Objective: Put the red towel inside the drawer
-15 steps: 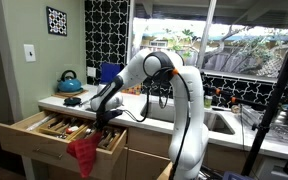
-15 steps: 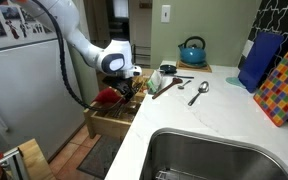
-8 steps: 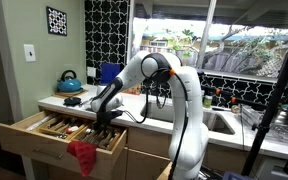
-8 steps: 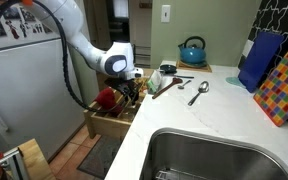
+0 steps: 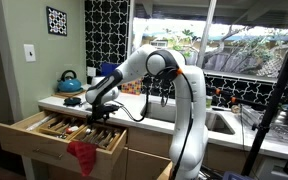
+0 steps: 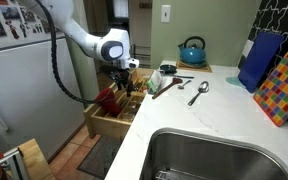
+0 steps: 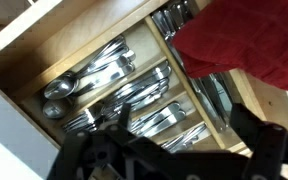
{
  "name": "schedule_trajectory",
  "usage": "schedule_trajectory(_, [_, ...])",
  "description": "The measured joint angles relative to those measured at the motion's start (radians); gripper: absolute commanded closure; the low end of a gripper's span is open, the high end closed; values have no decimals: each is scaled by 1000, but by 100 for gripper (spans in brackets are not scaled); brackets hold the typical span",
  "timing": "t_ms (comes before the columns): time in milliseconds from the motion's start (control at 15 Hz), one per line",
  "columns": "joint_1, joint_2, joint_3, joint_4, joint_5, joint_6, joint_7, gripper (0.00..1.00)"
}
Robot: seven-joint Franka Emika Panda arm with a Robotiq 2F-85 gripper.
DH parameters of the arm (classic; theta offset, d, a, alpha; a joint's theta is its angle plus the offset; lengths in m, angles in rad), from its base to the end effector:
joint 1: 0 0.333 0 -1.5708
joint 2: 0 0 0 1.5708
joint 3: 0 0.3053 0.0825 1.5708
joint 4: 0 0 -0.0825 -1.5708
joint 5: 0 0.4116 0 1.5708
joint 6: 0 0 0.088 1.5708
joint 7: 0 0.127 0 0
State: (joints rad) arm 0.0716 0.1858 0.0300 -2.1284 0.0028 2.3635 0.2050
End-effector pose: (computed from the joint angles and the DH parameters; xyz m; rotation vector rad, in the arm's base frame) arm 0.5874 0.0600 0.2775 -3.1213 0.1656 -0.0745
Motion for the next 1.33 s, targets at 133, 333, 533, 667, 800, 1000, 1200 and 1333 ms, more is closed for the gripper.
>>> schedule_trajectory(133, [17,-41,4,17,-3,-93,85,0])
schedule_trajectory(333, [36,-102,18,51,-4,-242,212,0])
schedule_trajectory(533, [43,-148,34,83,3,-340,314,0])
schedule_trajectory(667, [43,-174,43,94,16,-357,355,0])
schedule_trajectory(800, [43,-199,50,100,15,-357,372,0])
schedule_trajectory(1000, [43,-244,57,106,14,-358,390,0])
schedule_trajectory(1200, [40,-292,62,113,-5,-358,439,0])
schedule_trajectory(1333, [33,-327,69,114,-54,-350,494,0])
